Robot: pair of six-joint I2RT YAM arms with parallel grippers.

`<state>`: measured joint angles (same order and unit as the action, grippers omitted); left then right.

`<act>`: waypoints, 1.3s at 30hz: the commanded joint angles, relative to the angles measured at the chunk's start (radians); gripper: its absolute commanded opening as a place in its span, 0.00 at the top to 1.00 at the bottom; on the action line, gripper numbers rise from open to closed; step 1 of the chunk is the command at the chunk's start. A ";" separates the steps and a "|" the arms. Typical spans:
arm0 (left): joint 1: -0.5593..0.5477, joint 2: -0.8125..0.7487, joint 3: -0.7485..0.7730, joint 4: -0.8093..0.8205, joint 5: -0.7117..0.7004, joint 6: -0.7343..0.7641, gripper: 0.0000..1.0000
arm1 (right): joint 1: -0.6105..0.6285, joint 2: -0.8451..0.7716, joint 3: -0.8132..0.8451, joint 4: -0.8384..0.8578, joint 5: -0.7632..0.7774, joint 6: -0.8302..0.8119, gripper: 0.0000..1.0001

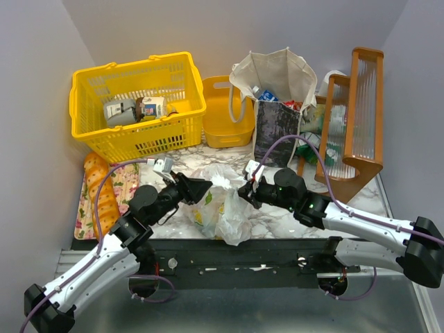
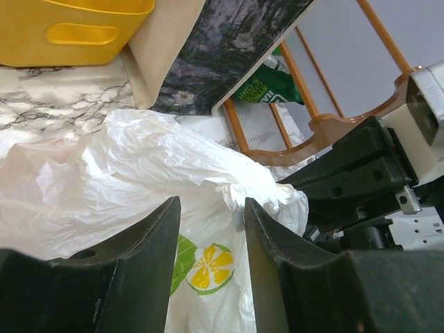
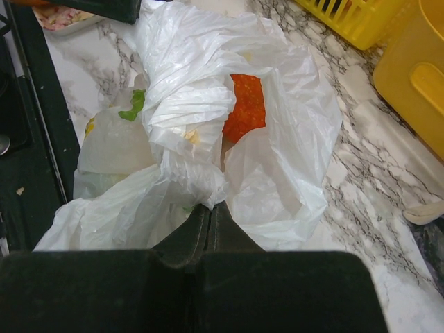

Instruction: Place the mixed food into the grocery bags and tie them

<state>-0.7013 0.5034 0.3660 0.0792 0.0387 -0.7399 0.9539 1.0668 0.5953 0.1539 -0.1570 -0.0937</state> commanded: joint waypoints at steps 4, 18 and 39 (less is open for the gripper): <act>0.008 0.012 -0.056 0.142 0.061 -0.064 0.51 | -0.001 0.004 0.011 -0.022 0.008 0.008 0.99; 0.010 -0.002 -0.113 0.251 0.090 -0.104 1.00 | -0.001 0.001 0.011 -0.030 0.059 0.031 0.99; 0.022 -0.144 -0.035 -0.149 -0.170 0.023 1.00 | -0.001 -0.162 0.000 -0.208 0.559 0.018 0.99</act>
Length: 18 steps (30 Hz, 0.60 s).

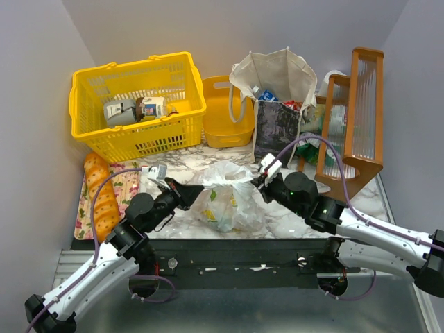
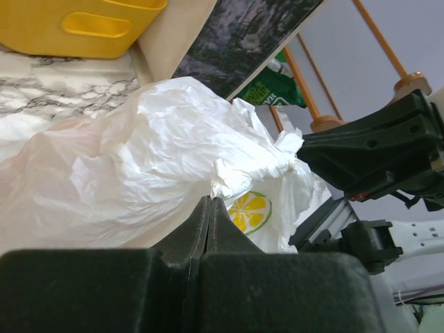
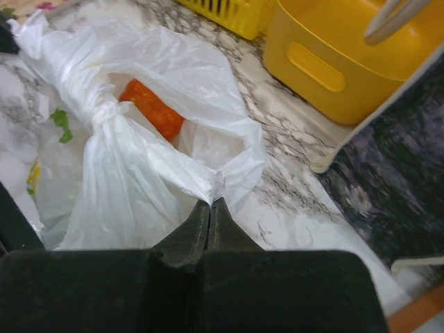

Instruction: Place the mixed food into the grocery bags and tie them

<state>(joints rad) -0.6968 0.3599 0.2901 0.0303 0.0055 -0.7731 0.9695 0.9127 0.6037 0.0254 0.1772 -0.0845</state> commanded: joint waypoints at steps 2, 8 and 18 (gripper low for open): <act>0.019 -0.006 0.049 -0.124 -0.165 0.058 1.00 | -0.015 0.003 -0.004 -0.090 0.332 0.040 0.99; 0.028 0.005 0.076 -0.187 -0.268 0.078 1.00 | -0.032 0.014 0.002 -0.133 0.492 0.147 0.99; 0.109 0.037 0.083 -0.297 -0.413 0.018 1.00 | -0.169 0.040 -0.027 -0.162 0.337 0.272 0.99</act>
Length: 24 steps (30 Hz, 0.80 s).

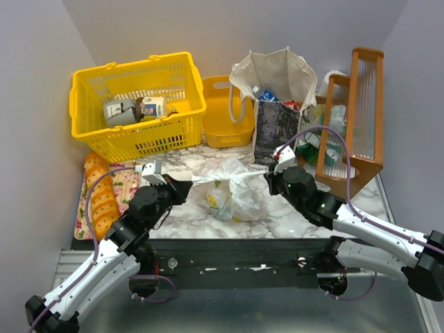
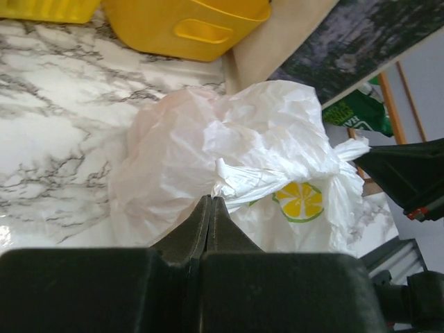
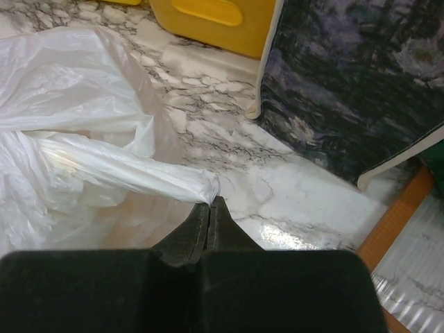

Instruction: Place the mixed food into the grocery bags and tie them

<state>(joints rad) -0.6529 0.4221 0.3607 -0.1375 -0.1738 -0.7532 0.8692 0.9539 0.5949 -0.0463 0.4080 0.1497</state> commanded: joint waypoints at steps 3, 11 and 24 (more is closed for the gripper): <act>0.090 -0.039 0.015 -0.169 -0.243 -0.024 1.00 | -0.082 0.008 -0.004 -0.118 0.066 0.056 0.99; 0.128 -0.033 0.001 -0.221 -0.208 -0.078 1.00 | -0.102 -0.015 -0.003 -0.148 0.014 0.077 0.99; 0.133 -0.008 0.001 0.023 0.171 0.006 0.21 | -0.102 -0.012 0.124 -0.220 -0.311 0.128 0.38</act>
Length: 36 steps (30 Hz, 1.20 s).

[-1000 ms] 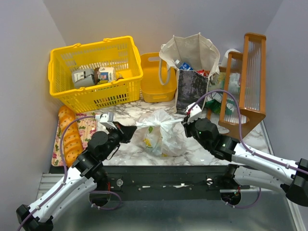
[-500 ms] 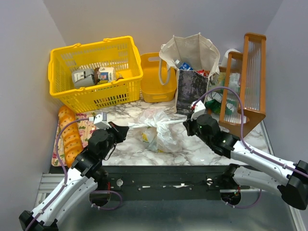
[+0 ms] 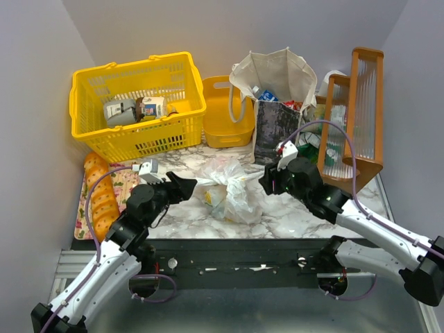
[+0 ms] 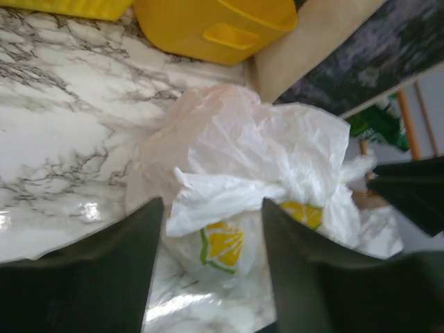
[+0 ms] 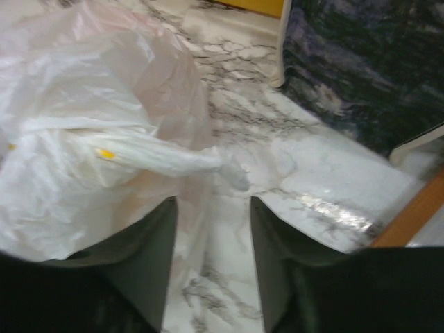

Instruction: Place the mixed food into the grocery bags and tie them

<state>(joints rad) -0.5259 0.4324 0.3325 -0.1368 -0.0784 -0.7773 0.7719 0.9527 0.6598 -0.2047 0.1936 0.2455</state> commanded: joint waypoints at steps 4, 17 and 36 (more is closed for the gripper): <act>0.006 -0.040 0.019 0.020 0.136 -0.016 0.01 | -0.005 -0.034 0.095 -0.088 -0.108 0.196 0.29; 0.007 0.048 -0.055 0.045 0.040 -0.169 0.01 | -0.005 0.037 0.115 -0.090 0.019 0.780 0.09; 0.017 0.167 -0.144 0.304 0.052 -0.313 0.25 | -0.005 0.293 0.129 -0.018 0.135 1.086 0.23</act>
<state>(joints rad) -0.5167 0.5949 0.2043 0.0834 -0.0101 -1.0725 0.7704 1.2091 0.7631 -0.2623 0.2443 1.2583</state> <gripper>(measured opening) 0.798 0.807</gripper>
